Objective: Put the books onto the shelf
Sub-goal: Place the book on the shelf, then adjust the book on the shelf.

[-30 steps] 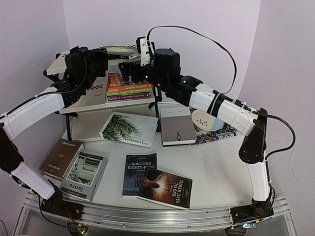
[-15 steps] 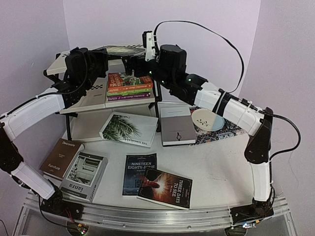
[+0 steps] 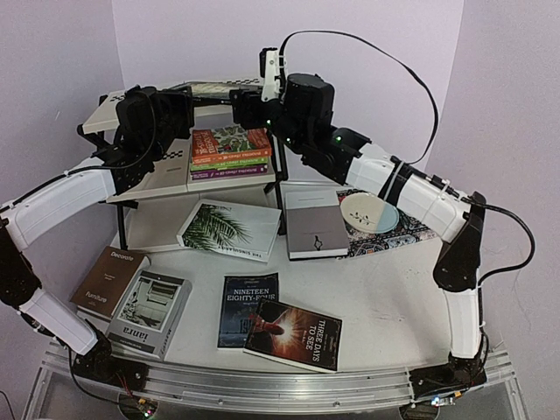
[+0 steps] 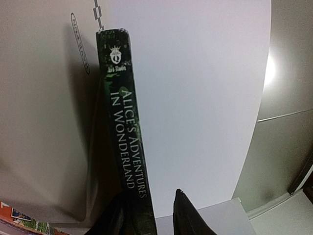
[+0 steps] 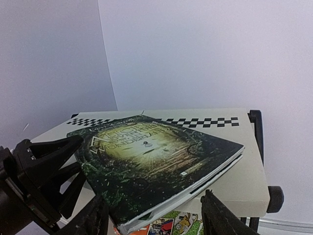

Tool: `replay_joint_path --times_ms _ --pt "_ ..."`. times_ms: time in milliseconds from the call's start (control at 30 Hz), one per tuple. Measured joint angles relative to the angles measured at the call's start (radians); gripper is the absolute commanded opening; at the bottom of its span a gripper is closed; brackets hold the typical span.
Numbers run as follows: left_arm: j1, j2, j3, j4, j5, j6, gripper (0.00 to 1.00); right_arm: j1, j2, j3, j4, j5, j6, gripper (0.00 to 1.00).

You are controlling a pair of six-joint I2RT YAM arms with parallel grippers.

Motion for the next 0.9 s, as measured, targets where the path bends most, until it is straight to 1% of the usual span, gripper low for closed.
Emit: replay_joint_path --times_ms 167,267,300,367,433,633,733,900 --pt "0.000 -0.012 -0.017 0.010 0.014 -0.014 0.38 -0.005 0.011 0.020 0.003 0.043 -0.009 0.51" --pt "0.000 -0.019 -0.021 0.010 0.027 -0.018 0.39 -0.012 0.018 0.022 0.005 0.053 -0.008 0.50" --pt "0.000 -0.021 -0.023 0.009 0.029 -0.018 0.39 -0.014 0.020 0.023 0.007 0.055 -0.008 0.52" --pt "0.000 -0.025 -0.026 0.008 0.035 -0.018 0.40 -0.019 0.025 0.024 0.013 0.058 -0.008 0.60" --pt "0.000 -0.027 -0.027 0.007 0.037 -0.019 0.40 -0.021 0.028 0.024 0.016 0.057 -0.008 0.65" --pt "0.000 -0.041 -0.043 0.008 0.052 -0.019 0.42 -0.028 0.028 0.024 0.020 0.048 -0.012 0.67" --pt "0.000 -0.062 -0.064 0.008 0.056 -0.017 0.43 -0.028 0.028 0.024 0.021 0.048 -0.016 0.70" --pt "0.000 -0.112 -0.107 0.002 0.051 0.011 0.46 -0.029 0.027 0.022 0.017 0.029 -0.022 0.72"
